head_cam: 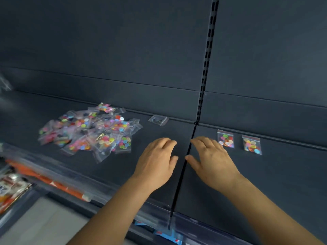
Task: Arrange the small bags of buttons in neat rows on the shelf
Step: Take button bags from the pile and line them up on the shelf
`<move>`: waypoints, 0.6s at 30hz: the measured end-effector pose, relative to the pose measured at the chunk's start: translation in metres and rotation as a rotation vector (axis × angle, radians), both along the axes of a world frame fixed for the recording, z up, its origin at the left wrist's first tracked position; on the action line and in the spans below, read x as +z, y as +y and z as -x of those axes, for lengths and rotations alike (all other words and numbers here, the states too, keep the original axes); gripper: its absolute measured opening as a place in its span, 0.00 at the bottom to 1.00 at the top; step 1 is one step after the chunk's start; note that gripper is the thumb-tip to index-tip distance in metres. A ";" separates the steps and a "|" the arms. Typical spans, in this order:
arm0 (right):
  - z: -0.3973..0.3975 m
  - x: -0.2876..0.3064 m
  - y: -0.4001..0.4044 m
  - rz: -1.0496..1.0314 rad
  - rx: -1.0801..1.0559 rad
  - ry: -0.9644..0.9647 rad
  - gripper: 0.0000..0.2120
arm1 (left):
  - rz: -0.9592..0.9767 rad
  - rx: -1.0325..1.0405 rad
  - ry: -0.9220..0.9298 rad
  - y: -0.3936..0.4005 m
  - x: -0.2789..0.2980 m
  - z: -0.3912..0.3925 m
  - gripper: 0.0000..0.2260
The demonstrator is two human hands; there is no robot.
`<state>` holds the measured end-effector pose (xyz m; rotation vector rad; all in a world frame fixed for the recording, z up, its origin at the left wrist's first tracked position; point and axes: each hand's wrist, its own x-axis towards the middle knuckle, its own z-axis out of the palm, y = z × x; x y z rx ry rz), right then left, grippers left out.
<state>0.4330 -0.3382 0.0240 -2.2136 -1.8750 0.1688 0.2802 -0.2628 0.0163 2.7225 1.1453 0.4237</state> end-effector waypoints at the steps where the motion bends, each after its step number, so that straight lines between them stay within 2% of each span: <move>1: 0.012 0.000 0.006 0.000 0.023 0.007 0.27 | 0.000 0.029 -0.006 0.004 0.000 0.015 0.21; 8: 0.103 -0.006 0.063 0.003 0.108 0.053 0.27 | 0.015 0.171 -0.047 0.053 -0.002 0.124 0.21; 14: 0.182 -0.011 0.122 -0.005 0.073 0.104 0.26 | 0.040 0.147 -0.005 0.115 -0.008 0.197 0.25; 18: 0.215 -0.017 0.152 -0.022 -0.007 0.138 0.25 | 0.073 0.078 0.021 0.150 -0.014 0.219 0.26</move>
